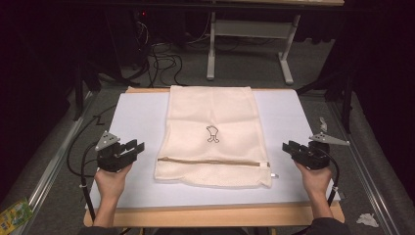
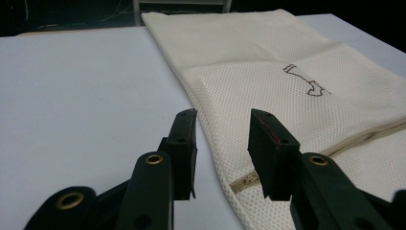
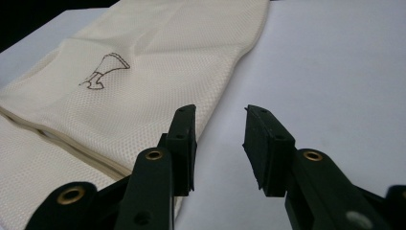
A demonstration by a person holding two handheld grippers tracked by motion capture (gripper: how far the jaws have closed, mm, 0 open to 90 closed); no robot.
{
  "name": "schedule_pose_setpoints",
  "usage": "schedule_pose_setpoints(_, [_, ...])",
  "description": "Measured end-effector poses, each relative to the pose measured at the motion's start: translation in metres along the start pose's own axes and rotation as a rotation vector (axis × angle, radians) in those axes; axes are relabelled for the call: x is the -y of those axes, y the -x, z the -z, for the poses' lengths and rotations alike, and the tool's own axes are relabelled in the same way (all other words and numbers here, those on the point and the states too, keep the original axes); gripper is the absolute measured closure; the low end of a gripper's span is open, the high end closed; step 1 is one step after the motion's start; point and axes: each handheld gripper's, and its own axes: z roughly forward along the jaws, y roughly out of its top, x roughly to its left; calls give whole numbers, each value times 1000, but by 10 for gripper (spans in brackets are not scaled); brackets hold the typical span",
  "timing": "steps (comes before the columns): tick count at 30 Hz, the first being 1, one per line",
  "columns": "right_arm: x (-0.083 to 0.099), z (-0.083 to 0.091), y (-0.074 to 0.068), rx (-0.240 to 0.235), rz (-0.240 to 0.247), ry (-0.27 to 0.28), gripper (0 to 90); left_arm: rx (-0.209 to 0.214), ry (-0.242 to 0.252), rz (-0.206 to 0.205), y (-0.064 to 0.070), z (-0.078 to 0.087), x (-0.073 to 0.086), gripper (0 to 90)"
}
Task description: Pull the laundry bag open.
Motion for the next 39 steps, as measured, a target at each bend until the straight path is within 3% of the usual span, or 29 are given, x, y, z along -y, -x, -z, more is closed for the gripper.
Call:
schedule_pose_setpoints(9, [8, 6, 11, 29, -28, 7, 654, -12, 10, 21, -7, 0, 3, 621])
schedule_pose_setpoints(15, [12, 5, 17, 49, -25, -3, 665, -26, -23, 52, -15, -9, 12, 614])
schedule_pose_setpoints(17, [14, 3, 19, 57, -27, -5, 665, -43, -38, 42, -17, -11, 13, 611])
schedule_pose_setpoints(22, [17, 2, 23, 71, -39, -14, 664, -47, -30, 49, -19, -13, 13, 609])
schedule_pose_setpoints(39, [21, -21, 23, 95, -33, -53, 656, -72, -62, 55, -18, -43, 17, 604])
